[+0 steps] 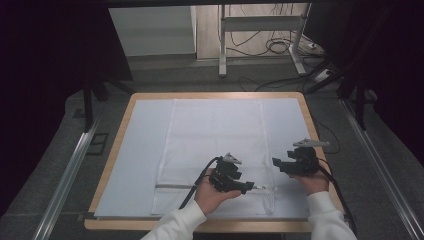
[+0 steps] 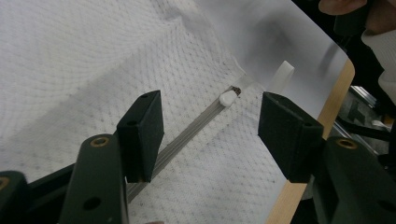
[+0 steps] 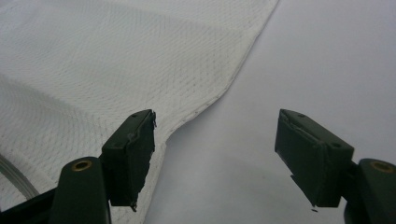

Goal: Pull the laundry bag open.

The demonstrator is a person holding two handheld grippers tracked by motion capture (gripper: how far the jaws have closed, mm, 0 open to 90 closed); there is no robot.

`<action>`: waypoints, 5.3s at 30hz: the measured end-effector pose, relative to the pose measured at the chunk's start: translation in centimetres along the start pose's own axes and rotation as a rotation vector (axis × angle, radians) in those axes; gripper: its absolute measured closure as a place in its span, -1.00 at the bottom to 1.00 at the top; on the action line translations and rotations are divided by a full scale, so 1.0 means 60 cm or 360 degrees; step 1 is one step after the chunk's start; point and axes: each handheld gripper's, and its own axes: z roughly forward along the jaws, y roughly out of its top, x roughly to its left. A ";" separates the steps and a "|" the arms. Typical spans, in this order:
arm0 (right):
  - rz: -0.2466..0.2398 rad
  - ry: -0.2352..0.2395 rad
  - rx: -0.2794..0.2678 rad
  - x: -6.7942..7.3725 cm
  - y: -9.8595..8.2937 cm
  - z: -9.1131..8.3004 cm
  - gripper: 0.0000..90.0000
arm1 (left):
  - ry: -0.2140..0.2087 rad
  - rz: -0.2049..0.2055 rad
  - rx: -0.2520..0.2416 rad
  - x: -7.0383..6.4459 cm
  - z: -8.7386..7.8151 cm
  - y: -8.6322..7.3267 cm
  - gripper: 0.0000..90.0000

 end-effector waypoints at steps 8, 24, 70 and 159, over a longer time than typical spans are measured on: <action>-0.0002 0.0000 0.0002 0.000 0.000 0.000 -0.38 | -0.0043 -0.0026 0.0039 -0.001 0.015 0.000 -0.08; -0.0017 -0.0013 0.0005 0.005 0.002 -0.001 -0.38 | -0.0102 -0.0043 0.0092 -0.007 0.048 0.005 -0.01; -0.0021 -0.0041 -0.0008 0.003 0.003 -0.006 -0.38 | -0.0212 -0.0133 0.0178 -0.010 0.102 0.012 0.44; 0.0312 0.0373 0.0142 0.039 0.013 -0.016 -0.48 | -0.0208 0.0002 -0.0061 0.019 0.004 -0.003 0.93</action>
